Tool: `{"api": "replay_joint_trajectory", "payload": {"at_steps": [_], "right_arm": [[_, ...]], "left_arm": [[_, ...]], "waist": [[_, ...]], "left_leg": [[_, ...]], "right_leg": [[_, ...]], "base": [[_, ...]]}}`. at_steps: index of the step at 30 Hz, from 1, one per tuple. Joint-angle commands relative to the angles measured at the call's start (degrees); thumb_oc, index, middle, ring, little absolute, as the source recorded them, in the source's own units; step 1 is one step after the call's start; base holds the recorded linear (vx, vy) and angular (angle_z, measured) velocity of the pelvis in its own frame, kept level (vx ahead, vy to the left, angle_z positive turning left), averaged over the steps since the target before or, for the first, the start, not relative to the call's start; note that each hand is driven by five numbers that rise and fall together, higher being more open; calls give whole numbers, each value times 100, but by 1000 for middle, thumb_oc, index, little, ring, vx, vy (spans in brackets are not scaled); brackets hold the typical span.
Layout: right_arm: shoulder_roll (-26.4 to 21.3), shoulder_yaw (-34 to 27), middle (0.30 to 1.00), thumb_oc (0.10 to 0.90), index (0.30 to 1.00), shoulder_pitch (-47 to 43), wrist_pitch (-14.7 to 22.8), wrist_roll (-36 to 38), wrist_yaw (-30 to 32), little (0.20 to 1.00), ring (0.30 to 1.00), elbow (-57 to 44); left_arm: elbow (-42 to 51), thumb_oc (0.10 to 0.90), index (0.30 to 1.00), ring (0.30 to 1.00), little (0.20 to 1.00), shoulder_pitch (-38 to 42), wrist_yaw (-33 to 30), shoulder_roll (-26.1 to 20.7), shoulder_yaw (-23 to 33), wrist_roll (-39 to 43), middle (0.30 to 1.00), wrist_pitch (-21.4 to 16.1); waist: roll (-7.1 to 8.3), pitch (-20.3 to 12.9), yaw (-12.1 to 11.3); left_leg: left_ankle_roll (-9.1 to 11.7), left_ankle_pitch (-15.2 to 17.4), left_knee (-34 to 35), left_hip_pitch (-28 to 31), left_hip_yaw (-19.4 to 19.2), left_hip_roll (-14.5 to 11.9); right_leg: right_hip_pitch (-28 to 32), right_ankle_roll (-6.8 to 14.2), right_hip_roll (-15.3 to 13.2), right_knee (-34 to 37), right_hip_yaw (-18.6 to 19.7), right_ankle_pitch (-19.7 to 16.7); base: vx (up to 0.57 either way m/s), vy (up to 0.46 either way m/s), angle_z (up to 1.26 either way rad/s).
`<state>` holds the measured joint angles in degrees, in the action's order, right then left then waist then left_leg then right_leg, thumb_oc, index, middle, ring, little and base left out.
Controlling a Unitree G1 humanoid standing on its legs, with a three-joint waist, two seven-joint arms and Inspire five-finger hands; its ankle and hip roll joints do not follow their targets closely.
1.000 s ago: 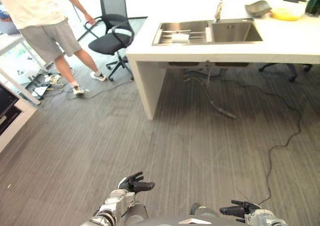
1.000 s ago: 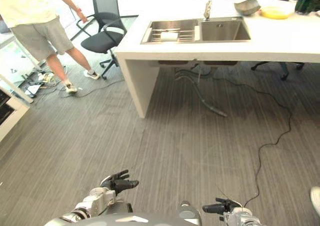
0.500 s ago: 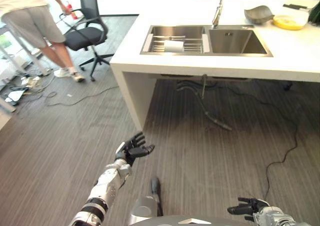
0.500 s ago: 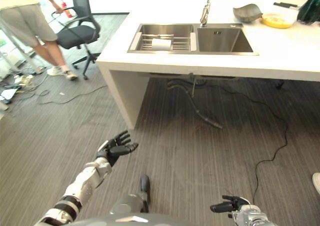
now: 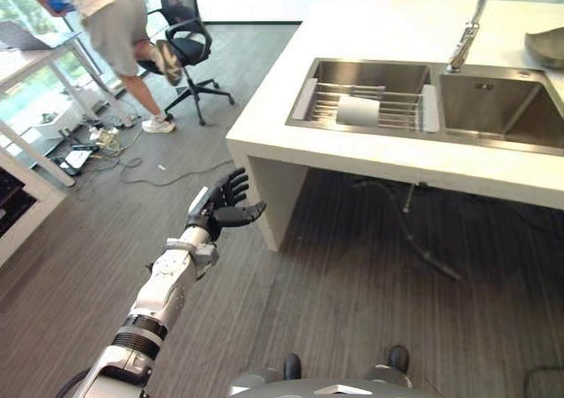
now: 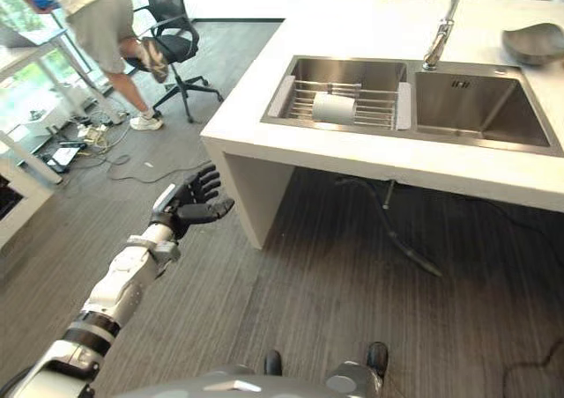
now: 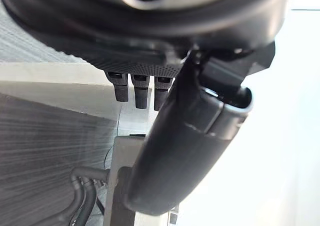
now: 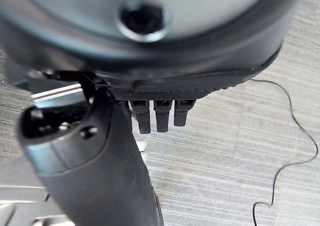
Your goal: Place the dishes in the dishwasher.
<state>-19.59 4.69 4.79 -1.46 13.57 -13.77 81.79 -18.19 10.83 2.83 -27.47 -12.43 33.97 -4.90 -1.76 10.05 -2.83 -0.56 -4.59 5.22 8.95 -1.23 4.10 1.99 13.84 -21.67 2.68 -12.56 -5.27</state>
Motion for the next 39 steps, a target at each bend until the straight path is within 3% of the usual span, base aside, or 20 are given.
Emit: {"api": "replay_joint_trajectory", "payload": {"at_steps": [1, 6, 8, 9, 11, 13, 15, 16, 17, 18, 19, 25, 26, 29, 30, 31, 33, 36, 38, 39], "right_arm": [[-275, -35, 900, 800, 900, -104, 43, -44, -74, 900, 900, 15], [-291, 103, 900, 800, 900, -184, 93, 13, -28, 900, 900, -125], [-346, 191, 900, 800, 900, -204, 86, 228, 42, 900, 900, -251], [-346, 191, 900, 800, 900, -207, 84, 229, 43, 900, 900, -254], [-343, 254, 900, 800, 900, -185, 87, 340, 67, 900, 900, -338], [-334, 247, 900, 800, 900, -140, 49, 461, 94, 900, 900, -347], [-362, 236, 900, 800, 900, -94, 11, 513, 72, 900, 900, -263], [-363, 233, 900, 800, 900, -92, 11, 513, 71, 900, 900, -263], [-376, 260, 900, 800, 900, -55, 22, 486, 31, 900, 900, -248], [-376, 260, 900, 800, 900, -50, 23, 486, 30, 900, 900, -248], [-336, 209, 900, 800, 900, -13, 3, 495, 13, 900, 900, -216], [-130, 19, 900, 800, 900, 226, -54, 566, -129, 900, 900, -13], [-120, 40, 900, 800, 900, 184, -35, 462, -110, 900, 900, -56], [-135, 8, 900, 800, 900, 162, -27, 455, -103, 900, 900, -80], [-171, -34, 900, 800, 900, 120, -36, 466, -133, 900, 900, -117], [-193, -87, 900, 800, 900, 74, -8, 554, -103, 900, 900, -197], [-198, -76, 900, 800, 900, 75, 1, 561, -94, 900, 900, -246], [-242, -48, 900, 800, 900, 96, 15, 563, -93, 900, 900, -368], [-256, -47, 900, 800, 900, 78, -5, 549, -131, 900, 900, -312], [-247, -78, 900, 800, 900, 92, -20, 547, -132, 900, 900, -287]], "left_arm": [[1428, 800, 900, 900, 900, 1020, 115, 251, 268, -280, 900, -889], [1795, 800, 900, 900, 900, 1270, -21, 276, 447, -221, 900, -1038], [1858, 800, 900, 900, 900, 1548, -248, 333, 470, -308, 900, -1202], [1853, 800, 900, 900, 900, 1556, -252, 333, 468, -310, 900, -1205], [1840, 800, 900, 900, 900, 1794, -372, 397, 409, -358, 900, -1257], [1785, 800, 900, 900, 900, 2006, -438, 439, 277, -415, 900, -1259], [1636, 800, 900, 900, 900, 2288, -475, 472, 128, -493, 900, -1188], [1631, 800, 900, 900, 900, 2291, -476, 475, 124, -494, 900, -1191], [1590, 800, 900, 900, 900, 2312, -462, 391, 97, -519, 900, -1174], [1589, 800, 900, 900, 900, 2309, -460, 392, 96, -518, 900, -1175], [1532, 800, 900, 900, 900, 2215, -388, 273, 134, -484, 900, -1143], [1304, 800, 900, 900, 900, 1978, -282, 116, 166, -439, 900, -1069], [1231, 800, 900, 900, 900, 1865, -260, 28, 186, -407, 900, -1028], [1221, 800, 900, 900, 900, 1825, -244, -17, 186, -402, 900, -1011], [1172, 800, 900, 900, 900, 1769, -214, -80, 179, -391, 900, -996], [1015, 800, 900, 900, 900, 1702, -197, -104, 155, -477, 900, -968], [1002, 800, 900, 900, 900, 1651, -209, -96, 166, -529, 900, -963], [781, 800, 900, 900, 900, 1742, -180, -185, 46, -669, 900, -974], [750, 800, 900, 900, 900, 1723, -165, -227, 30, -756, 900, -966], [668, 800, 900, 900, 900, 1739, -225, -218, 24, -832, 900, -941]], "waist": [[-230, -294, 39], [-236, -237, 117], [-193, -142, 225], [-207, -142, 237], [-108, 10, 322], [3, 81, 400], [-84, 15, 386], [-66, 18, 378], [-164, -26, 321], [-145, -26, 318], [-180, -59, 309], [-168, -333, 395], [-159, -334, 347], [-160, -306, 333], [-186, -189, 409], [-237, -40, 518], [-253, -24, 538], [-214, -121, 612], [-200, -116, 694], [-153, -153, 678]], "left_leg": [[567, 590, -506, -284, -560, -396], [782, 646, -1431, -467, -270, -507], [1017, 260, -2659, -924, -284, -530], [1024, 285, -2719, -964, -266, -548], [1326, -230, -3587, -1335, -577, -784], [1345, -404, -4068, -1565, -1141, -1203], [1073, -264, -3039, -1642, -1206, -1173], [1068, -281, -2984, -1601, -1223, -1146], [977, -232, -1665, -1574, -980, -1044], [975, -269, -1575, -1517, -994, -1014], [923, -308, -876, -1335, -789, -1002], [753, -127, -470, -852, -1157, -766], [574, 63, -472, -753, -1282, -637], [471, 170, -471, -697, -1359, -591], [298, 320, -508, -569, -1375, -525], [198, 406, -523, -440, -1288, -508], [189, 431, -495, -368, -1266, -497], [322, 520, -348, -323, -1180, -435], [336, 525, -334, -264, -1142, -427], [349, 610, -388, -234, -1152, -409]], "right_leg": [[260, -71, 261, -356, -383, -18], [470, -348, 543, -511, -445, 481], [617, -600, 753, -619, -316, 797], [608, -607, 770, -630, -328, 805], [752, -782, 841, -693, -344, 937], [950, -924, 968, -594, -376, 1029], [1077, -900, 1181, -349, -319, 1046], [1093, -892, 1158, -339, -316, 1044], [1113, -784, 1243, -272, -261, 1063], [1127, -777, 1220, -270, -260, 1070], [1151, -726, 1306, -282, -207, 1090], [1317, -487, 1272, -234, -186, 1094], [1118, -372, 1117, -936, -125, 1005], [814, -233, 1001, -1555, -48, 933], [296, -2, 831, -2605, 182, 582], [-180, 44, 844, -3304, 461, 361], [-295, 1, 816, -3305, 496, 393], [-266, -152, 565, -1569, 248, 451], [-400, -107, 541, -1456, 405, 183], [-264, -57, 549, -1136, 399, 284]], "base": [[95, -209, 43], [99, -315, 24], [74, -333, -2], [41, -294, 38], [17, -282, 36], [130, -329, -1], [239, -145, 23], [255, 53, -12], [180, 49, -22], [339, 46, -17], [175, -2, -11], [287, 68, -38], [226, 148, -38], [126, 143, -65], [100, 177, -84], [141, 186, -47], [82, 43, 0], [137, -104, 20], [97, -50, 21], [134, -83, 37]]}}
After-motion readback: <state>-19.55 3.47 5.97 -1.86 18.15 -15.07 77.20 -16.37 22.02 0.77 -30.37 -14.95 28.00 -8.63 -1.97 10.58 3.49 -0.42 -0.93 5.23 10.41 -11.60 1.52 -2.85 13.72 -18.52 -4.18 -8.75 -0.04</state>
